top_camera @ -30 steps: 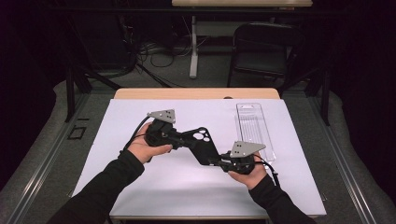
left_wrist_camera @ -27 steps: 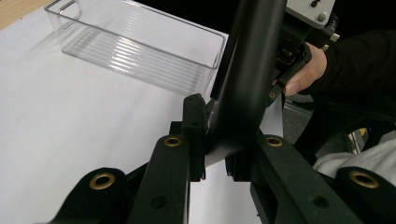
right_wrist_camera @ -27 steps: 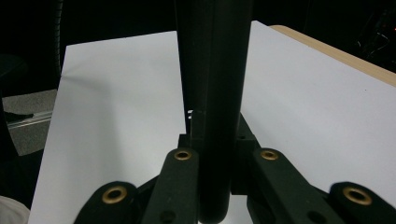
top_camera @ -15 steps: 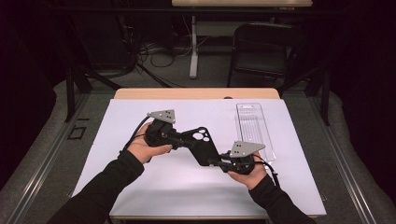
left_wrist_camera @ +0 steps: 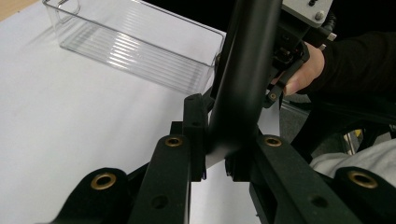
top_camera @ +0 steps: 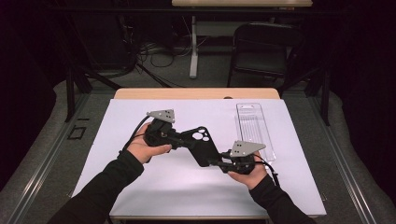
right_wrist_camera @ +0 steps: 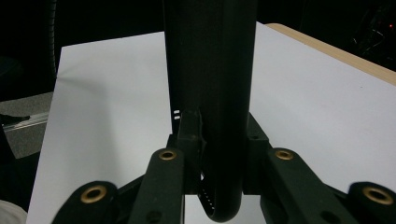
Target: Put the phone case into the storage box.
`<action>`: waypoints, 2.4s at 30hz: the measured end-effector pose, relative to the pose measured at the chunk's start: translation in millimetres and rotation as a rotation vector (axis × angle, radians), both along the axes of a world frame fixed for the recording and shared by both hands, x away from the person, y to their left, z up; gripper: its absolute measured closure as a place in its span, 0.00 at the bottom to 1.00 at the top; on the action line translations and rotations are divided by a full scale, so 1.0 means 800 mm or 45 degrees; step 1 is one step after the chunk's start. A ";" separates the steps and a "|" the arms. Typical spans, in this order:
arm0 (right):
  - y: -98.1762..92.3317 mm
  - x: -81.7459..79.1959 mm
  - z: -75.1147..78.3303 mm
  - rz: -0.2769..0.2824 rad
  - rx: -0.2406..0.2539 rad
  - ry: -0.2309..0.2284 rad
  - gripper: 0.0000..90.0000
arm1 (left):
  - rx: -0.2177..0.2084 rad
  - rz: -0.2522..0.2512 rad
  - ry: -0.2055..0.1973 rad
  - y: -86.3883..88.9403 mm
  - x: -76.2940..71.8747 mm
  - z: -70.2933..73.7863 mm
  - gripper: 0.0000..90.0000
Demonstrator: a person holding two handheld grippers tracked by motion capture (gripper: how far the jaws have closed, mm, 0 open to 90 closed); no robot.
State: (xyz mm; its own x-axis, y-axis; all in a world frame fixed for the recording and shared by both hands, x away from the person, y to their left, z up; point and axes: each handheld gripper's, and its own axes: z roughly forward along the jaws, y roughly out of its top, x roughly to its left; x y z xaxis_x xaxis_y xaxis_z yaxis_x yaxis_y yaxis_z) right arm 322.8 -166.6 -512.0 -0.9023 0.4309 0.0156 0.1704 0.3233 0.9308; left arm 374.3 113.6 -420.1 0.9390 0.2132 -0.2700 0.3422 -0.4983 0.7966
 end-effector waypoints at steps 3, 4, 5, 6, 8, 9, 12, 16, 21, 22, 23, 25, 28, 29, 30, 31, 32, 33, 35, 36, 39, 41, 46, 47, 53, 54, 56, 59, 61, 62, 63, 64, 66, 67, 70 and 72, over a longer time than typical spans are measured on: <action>0.000 0.000 0.000 -0.004 -0.003 0.001 0.82 | 0.009 0.005 0.011 0.001 0.000 0.000 0.90; 0.000 0.000 0.000 -0.008 -0.005 0.001 0.81 | 0.015 0.010 0.009 0.001 0.000 0.000 0.90; 0.000 0.000 -0.001 -0.014 -0.007 0.002 0.80 | 0.017 0.018 0.012 0.002 0.001 0.000 0.90; -0.001 0.000 -0.001 -0.017 -0.008 0.003 0.79 | 0.012 0.019 0.018 0.002 0.001 0.000 0.90; -0.001 0.000 -0.001 -0.020 -0.008 0.002 0.77 | 0.017 0.018 0.016 0.003 0.001 -0.001 0.90; -0.001 0.000 0.000 -0.024 -0.005 0.000 0.76 | 0.021 0.021 0.017 0.002 0.001 -0.001 0.90; -0.001 0.001 0.000 -0.029 -0.006 -0.002 0.72 | 0.031 0.030 0.025 0.003 0.001 -0.002 0.90; -0.001 0.001 0.000 -0.041 -0.010 -0.006 0.66 | 0.040 0.036 0.044 0.004 0.002 -0.003 0.90; -0.002 0.002 0.001 -0.049 -0.006 -0.008 0.62 | 0.060 0.058 0.053 0.006 0.003 -0.003 0.90; -0.002 0.002 0.001 -0.050 -0.005 -0.007 0.61 | 0.070 0.069 0.057 0.006 0.003 -0.003 0.90; -0.002 0.002 0.002 -0.051 -0.007 -0.010 0.60 | 0.074 0.075 0.063 0.007 0.003 -0.004 0.90; -0.002 0.002 0.002 -0.054 -0.009 -0.013 0.58 | 0.083 0.089 0.067 0.007 0.003 -0.004 0.90; -0.002 0.002 0.003 -0.049 -0.014 -0.012 0.57 | 0.104 0.115 0.078 0.008 0.004 -0.005 0.90; -0.002 0.003 0.003 -0.050 -0.020 -0.011 0.56 | 0.110 0.121 0.075 0.008 0.004 -0.005 0.90; -0.002 0.003 0.003 -0.054 -0.024 -0.010 0.56 | 0.117 0.126 0.075 0.009 0.004 -0.005 0.90; -0.002 0.003 0.004 -0.062 -0.029 -0.010 0.56 | 0.120 0.132 0.078 0.008 0.004 -0.005 0.90; -0.002 0.003 0.004 -0.064 -0.029 -0.008 0.56 | 0.124 0.135 0.076 0.008 0.004 -0.006 0.90; -0.003 0.003 0.004 -0.064 -0.030 -0.005 0.56 | 0.138 0.138 0.075 0.008 0.004 -0.006 0.90; -0.002 0.003 0.004 -0.064 -0.040 -0.003 0.58 | 0.145 0.145 0.084 0.007 0.004 -0.007 0.90; -0.002 0.003 0.003 -0.065 -0.041 -0.001 0.58 | 0.148 0.149 0.085 0.007 0.004 -0.007 0.90; -0.003 0.002 0.004 -0.074 -0.035 -0.003 0.58 | 0.158 0.163 0.091 0.007 0.004 -0.008 0.90; -0.003 0.002 0.005 -0.080 -0.033 -0.007 0.58 | 0.169 0.167 0.095 0.007 0.005 -0.008 0.90; -0.003 0.001 0.006 -0.100 -0.054 -0.017 0.57 | 0.189 0.189 0.101 0.008 0.004 -0.008 0.90; -0.003 0.001 0.006 -0.106 -0.055 -0.023 0.57 | 0.191 0.189 0.101 0.008 0.004 -0.008 0.90; -0.003 -0.001 0.010 -0.123 -0.072 -0.018 0.57 | 0.196 0.190 0.114 0.008 0.003 -0.008 0.90; -0.003 -0.001 0.010 -0.121 -0.080 -0.010 0.57 | 0.201 0.194 0.113 0.008 0.003 -0.008 0.90; -0.002 -0.001 0.010 -0.109 -0.093 0.012 0.56 | 0.201 0.188 0.118 0.008 0.003 -0.007 0.90; -0.002 -0.001 0.009 -0.106 -0.111 0.036 0.56 | 0.227 0.218 0.103 0.007 0.001 -0.006 0.90; -0.002 -0.001 0.008 -0.097 -0.107 0.040 0.55 | 0.209 0.198 0.124 0.008 0.001 -0.006 0.90; -0.002 -0.002 0.009 -0.104 -0.094 0.035 0.54 | 0.217 0.208 0.119 0.007 0.000 -0.006 0.90; -0.002 -0.002 0.009 -0.112 -0.082 0.039 0.51 | 0.236 0.220 0.112 0.007 -0.001 -0.005 0.90; -0.002 -0.002 0.010 -0.120 -0.076 0.042 0.49 | 0.233 0.219 0.117 0.007 -0.001 -0.006 0.90; -0.002 -0.003 0.011 -0.138 -0.067 0.053 0.45 | 0.229 0.213 0.123 0.007 -0.002 -0.006 0.90; -0.002 -0.003 0.012 -0.144 -0.070 0.048 0.42 | 0.228 0.213 0.126 0.007 -0.002 -0.006 0.90; -0.002 -0.004 0.015 -0.177 -0.109 0.058 0.34 | 0.239 0.215 0.125 0.007 -0.003 -0.006 0.90; -0.001 -0.006 0.017 -0.192 -0.123 0.063 0.32 | 0.260 0.224 0.117 0.006 -0.005 -0.006 0.90</action>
State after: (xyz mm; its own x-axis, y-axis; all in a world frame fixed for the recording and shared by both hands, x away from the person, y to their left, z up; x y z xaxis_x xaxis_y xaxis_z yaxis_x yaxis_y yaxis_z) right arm 318.2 -167.0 -498.5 -0.8265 0.5628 0.0102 0.2684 0.3781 0.8860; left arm 370.3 118.2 -424.6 0.8565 0.4291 -0.2867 0.5033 -0.5719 0.6477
